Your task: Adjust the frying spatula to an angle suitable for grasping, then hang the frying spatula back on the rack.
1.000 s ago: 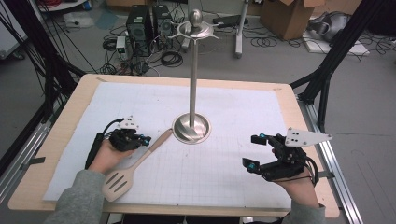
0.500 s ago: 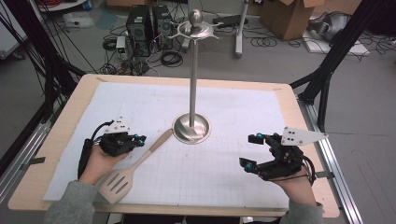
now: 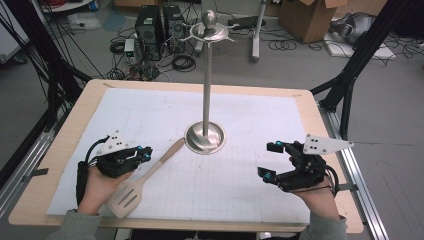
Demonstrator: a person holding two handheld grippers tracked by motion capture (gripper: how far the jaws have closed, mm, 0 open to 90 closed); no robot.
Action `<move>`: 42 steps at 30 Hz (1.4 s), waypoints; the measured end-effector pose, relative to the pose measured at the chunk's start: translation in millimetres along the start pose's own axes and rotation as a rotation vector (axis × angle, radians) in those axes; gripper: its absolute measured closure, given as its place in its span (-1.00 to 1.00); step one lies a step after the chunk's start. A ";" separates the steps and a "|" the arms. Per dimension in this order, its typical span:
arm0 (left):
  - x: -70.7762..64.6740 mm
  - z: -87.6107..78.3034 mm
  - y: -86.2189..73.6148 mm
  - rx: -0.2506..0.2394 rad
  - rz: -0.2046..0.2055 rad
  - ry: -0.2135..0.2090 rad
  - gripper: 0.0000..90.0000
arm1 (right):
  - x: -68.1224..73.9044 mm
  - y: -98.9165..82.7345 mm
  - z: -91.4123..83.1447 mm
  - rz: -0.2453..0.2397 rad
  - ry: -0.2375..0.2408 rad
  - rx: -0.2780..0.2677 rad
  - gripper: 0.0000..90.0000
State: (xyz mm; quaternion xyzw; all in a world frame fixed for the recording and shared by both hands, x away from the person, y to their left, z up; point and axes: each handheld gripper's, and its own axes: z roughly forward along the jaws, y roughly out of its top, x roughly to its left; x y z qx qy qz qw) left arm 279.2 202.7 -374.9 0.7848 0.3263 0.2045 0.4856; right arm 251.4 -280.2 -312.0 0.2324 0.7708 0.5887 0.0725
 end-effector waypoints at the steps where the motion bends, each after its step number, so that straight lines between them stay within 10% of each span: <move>1: -2.0 -1.4 0.4 -0.004 -0.003 0.011 0.69 | 0.1 0.1 -0.9 0.003 0.001 -0.001 -0.69; 9: -12.7 -8.3 9.5 -0.050 -0.014 0.052 0.11 | -2.8 0.7 0.7 -0.001 0.007 -0.006 -0.69; 16: -16.1 -8.4 17.1 -0.083 0.019 -0.004 -0.81 | -5.8 2.1 -2.3 0.009 0.001 -0.023 -0.69; 23: -22.7 -1.7 15.4 -0.077 0.011 -0.073 -0.83 | -4.9 1.7 -4.6 0.006 -0.006 -0.025 -0.69; 42: -18.8 8.4 5.0 -0.031 -0.001 -0.032 -0.83 | -6.8 -0.4 -1.7 0.007 -0.008 -0.016 -0.69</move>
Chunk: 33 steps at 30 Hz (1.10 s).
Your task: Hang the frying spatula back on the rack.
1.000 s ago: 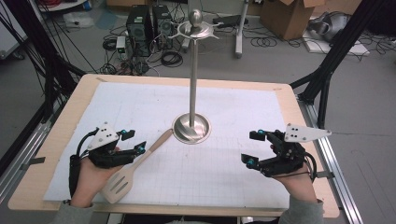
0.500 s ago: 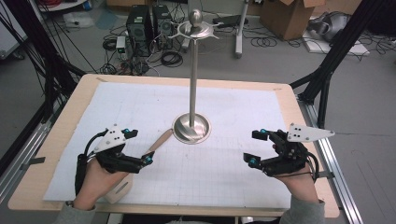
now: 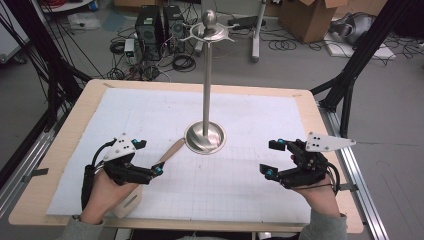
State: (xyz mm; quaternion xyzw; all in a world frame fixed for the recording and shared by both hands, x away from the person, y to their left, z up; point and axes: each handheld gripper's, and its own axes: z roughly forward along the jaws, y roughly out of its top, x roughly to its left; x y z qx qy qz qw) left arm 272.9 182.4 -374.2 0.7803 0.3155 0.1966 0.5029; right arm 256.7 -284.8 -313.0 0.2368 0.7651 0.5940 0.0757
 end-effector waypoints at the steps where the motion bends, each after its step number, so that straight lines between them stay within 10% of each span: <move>1: -0.5 0.7 -0.6 0.000 -0.005 -0.001 -0.83 | 0.7 0.0 -0.2 0.007 0.003 0.001 -0.69; 33: 2.1 12.9 -31.3 0.062 -0.046 0.023 -0.82 | 0.8 -2.0 3.4 0.005 0.022 0.012 -0.69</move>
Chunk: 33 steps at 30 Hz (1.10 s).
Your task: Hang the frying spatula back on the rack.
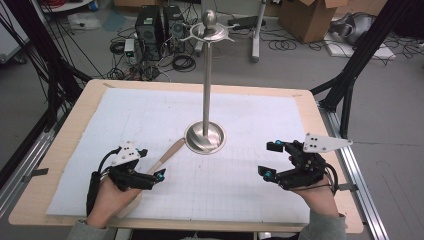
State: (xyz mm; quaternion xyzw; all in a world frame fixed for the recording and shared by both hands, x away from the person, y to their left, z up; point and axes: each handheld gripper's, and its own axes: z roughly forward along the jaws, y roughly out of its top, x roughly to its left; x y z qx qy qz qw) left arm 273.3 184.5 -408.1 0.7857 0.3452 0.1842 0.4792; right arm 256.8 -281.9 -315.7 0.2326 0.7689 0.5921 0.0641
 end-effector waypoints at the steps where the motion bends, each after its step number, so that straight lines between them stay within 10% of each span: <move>1: 0.3 -0.5 -0.3 0.001 0.002 0.002 -0.82 | 0.4 0.2 -0.2 0.002 0.001 0.001 -0.69; 33: 9.7 6.4 -19.8 0.072 -0.034 0.076 -0.52 | 0.4 -0.3 4.5 0.003 0.004 0.016 -0.69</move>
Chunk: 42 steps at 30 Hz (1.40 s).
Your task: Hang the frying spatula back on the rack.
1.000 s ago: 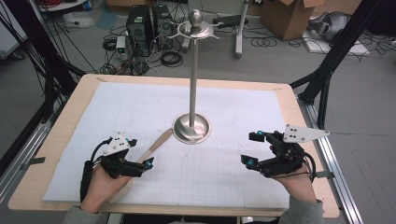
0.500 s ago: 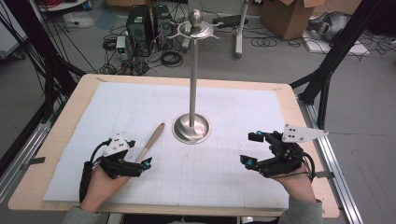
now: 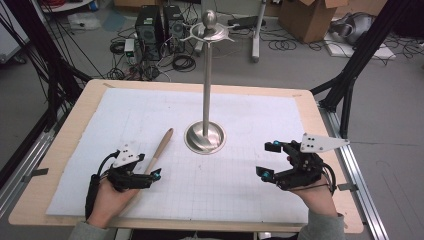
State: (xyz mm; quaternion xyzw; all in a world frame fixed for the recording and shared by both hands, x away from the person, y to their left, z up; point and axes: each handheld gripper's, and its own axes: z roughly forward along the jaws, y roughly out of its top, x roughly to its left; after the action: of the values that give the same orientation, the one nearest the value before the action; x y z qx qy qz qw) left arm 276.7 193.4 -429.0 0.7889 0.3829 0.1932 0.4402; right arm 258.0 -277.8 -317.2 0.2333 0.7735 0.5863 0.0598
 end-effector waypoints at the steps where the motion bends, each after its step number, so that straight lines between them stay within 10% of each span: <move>1: 1.0 0.2 -0.6 0.000 -0.005 -0.002 -0.50 | -0.1 -0.1 0.0 -0.001 0.000 0.000 -0.69; 42: 1.0 12.0 -12.4 0.093 -0.027 0.070 0.29 | 0.5 -0.5 1.9 0.000 0.003 0.011 -0.69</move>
State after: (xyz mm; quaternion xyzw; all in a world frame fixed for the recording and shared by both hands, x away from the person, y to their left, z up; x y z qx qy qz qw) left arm 279.7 191.6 -445.9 0.7960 0.4172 0.1967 0.3919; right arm 258.1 -276.0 -318.1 0.2326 0.7767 0.5825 0.0574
